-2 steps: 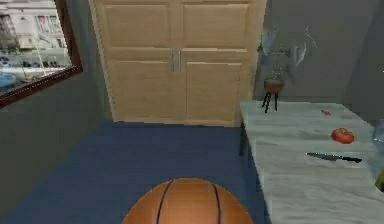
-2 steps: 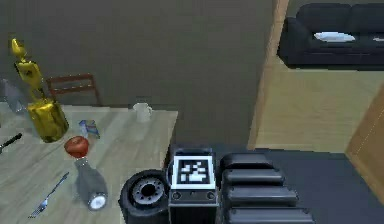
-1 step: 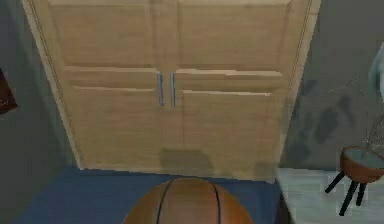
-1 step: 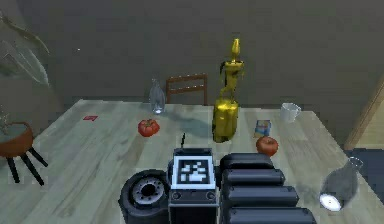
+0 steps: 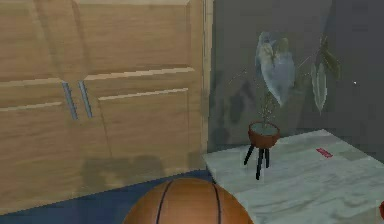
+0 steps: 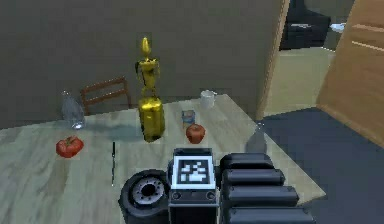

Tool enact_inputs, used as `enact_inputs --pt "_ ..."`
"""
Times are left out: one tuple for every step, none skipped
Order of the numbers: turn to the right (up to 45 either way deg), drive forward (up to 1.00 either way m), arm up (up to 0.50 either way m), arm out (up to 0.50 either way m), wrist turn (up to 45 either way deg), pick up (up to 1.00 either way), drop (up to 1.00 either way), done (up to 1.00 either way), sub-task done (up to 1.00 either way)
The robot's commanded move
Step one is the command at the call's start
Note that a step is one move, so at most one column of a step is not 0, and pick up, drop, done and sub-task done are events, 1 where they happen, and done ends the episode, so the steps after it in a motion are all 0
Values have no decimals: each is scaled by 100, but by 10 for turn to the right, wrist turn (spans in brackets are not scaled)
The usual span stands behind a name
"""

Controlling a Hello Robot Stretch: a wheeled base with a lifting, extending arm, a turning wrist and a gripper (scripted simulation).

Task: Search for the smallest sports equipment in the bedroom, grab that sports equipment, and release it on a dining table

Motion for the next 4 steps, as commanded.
enact_inputs --pt "0 10 0 0 0 0 0 0 0" --pt "-450 0 0 0 0 0 0 0 0" --pt "-450 0 0 0 0 0 0 0 0" --pt "-390 0 0 0 0 0 0 0 0"
